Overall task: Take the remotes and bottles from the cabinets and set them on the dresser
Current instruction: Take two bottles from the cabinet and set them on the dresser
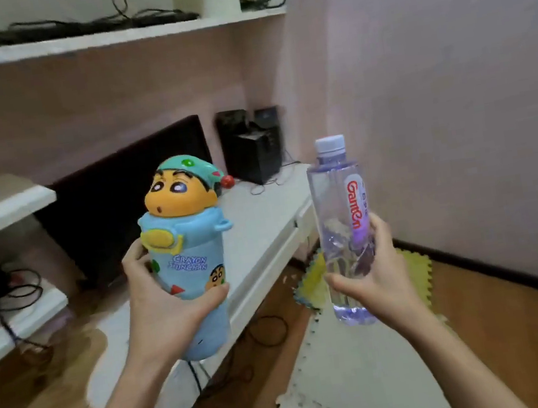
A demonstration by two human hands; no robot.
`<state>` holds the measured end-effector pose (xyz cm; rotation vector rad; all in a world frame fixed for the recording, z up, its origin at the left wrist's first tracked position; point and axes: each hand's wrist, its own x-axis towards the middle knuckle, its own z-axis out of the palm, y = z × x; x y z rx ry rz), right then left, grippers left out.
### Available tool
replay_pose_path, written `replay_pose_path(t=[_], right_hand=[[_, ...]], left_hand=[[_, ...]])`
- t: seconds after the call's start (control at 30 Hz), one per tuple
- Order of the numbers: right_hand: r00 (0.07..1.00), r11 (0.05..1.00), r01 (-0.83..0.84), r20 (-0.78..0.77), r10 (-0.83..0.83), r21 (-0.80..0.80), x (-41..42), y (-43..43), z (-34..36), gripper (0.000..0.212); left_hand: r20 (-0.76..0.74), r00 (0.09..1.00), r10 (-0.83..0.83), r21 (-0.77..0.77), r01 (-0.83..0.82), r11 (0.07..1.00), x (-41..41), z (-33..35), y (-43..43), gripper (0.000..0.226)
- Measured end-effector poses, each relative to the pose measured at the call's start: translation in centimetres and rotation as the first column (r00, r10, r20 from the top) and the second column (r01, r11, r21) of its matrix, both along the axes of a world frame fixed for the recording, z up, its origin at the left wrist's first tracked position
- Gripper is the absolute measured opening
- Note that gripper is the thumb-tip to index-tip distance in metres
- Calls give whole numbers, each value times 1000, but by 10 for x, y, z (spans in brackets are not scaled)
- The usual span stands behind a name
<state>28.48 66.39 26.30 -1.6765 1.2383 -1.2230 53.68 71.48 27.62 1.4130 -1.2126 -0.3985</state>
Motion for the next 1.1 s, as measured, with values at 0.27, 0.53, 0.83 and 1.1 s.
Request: replay_pose_path(t=[0.27,0.53,0.83,1.1], right_hand=[[851,830,518,-22,-525,206,-166,78,-76,83],[563,529,807,-69,-824,263,-346,144,-130,88],[248,179,902,-134,-959,393,-504,198,-188,93],[19,-69,890,-187,-982,451,-590,208,-213,93]], left_hand=[[-46,896,-442,177,443,879,-162,-69,-42,94],[-92,729,-678,263,674,690,-380,-124,-71,95],[-160,566,-809,425,779,461,-601,-187,-71,97],[-142,374,-916,447,850,278,-740,-206,-107,95]])
